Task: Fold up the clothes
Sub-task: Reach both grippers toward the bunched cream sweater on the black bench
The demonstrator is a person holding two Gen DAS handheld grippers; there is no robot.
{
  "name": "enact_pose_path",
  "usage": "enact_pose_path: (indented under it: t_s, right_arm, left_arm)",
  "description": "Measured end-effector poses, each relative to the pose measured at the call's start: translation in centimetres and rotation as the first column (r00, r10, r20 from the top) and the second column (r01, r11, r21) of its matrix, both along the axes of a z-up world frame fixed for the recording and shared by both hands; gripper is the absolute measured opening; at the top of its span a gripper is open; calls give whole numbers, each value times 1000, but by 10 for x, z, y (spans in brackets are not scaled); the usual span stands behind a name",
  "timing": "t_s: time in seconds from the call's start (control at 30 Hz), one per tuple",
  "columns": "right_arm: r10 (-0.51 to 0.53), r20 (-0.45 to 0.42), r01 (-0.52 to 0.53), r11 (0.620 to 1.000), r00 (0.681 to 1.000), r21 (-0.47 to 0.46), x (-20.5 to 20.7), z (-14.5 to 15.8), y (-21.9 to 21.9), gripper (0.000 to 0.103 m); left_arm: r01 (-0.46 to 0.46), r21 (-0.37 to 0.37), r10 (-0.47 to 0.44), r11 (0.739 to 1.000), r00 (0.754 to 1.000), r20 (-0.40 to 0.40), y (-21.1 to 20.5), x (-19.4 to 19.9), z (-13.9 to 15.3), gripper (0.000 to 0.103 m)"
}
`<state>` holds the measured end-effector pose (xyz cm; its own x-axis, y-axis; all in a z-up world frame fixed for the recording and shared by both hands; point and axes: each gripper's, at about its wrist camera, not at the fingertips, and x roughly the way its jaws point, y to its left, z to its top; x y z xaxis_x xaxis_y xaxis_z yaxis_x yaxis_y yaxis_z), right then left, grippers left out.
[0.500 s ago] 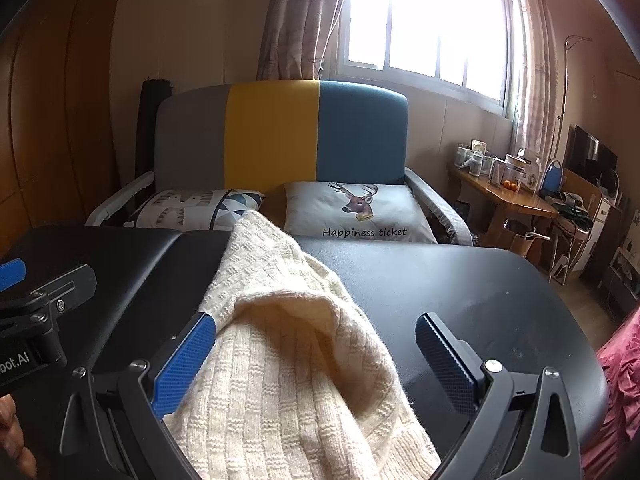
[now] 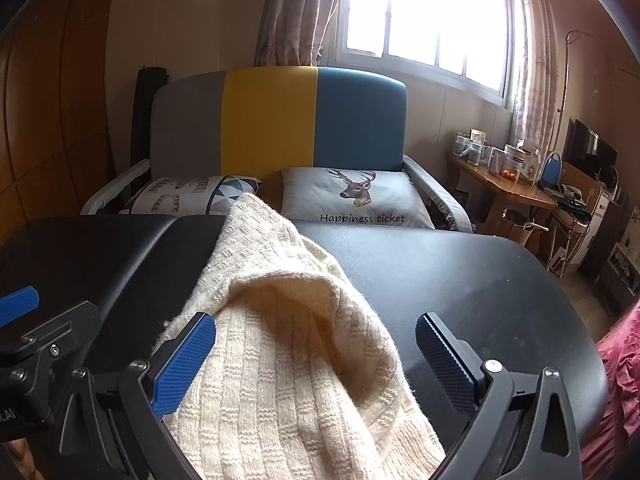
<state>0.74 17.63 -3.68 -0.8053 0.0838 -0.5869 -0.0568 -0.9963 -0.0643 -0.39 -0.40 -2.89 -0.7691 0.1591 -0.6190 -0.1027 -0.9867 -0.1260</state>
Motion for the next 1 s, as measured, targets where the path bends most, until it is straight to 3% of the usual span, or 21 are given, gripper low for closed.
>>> enact_pose_path:
  t_s: [0.07,0.37,0.5,0.63,0.73,0.8,0.9,1.0]
  right_arm:
    - [2,7,-2,1000,1000,-6,-1,-2,1,103]
    - [-8,33,8,1000,999,-15,-3,-9,7,103]
    - [11,53,-10,1000,999,-19,-3,-14,12,103]
    - [137,63,-124,976,989,-176,8,-22,33,94]
    - [203,146,-143,929,968,-342,7,-42,58,83]
    - [227,188,-116,876,956,-467,7,-58,78,81]
    - [198,227,-29,810,954,-586,11,-79,107,78]
    - [116,255,54,817,960,-575,15,-86,126,69]
  left_arm:
    - [15,36,-16,999,999,29,0,-1,-9,103]
    - [54,30,-56,998,995,86,2,1,-30,103]
    - [94,107,-107,990,986,131,-1,0,-36,103]
    - [101,123,-121,987,979,164,-4,-1,-43,103]
    - [122,179,-157,976,968,196,-12,-1,-52,103]
    - [140,216,-187,966,959,214,-17,-1,-59,103]
    - [161,253,-221,954,947,232,-22,2,-70,103]
    - [174,284,-251,943,932,262,-24,7,-81,103]
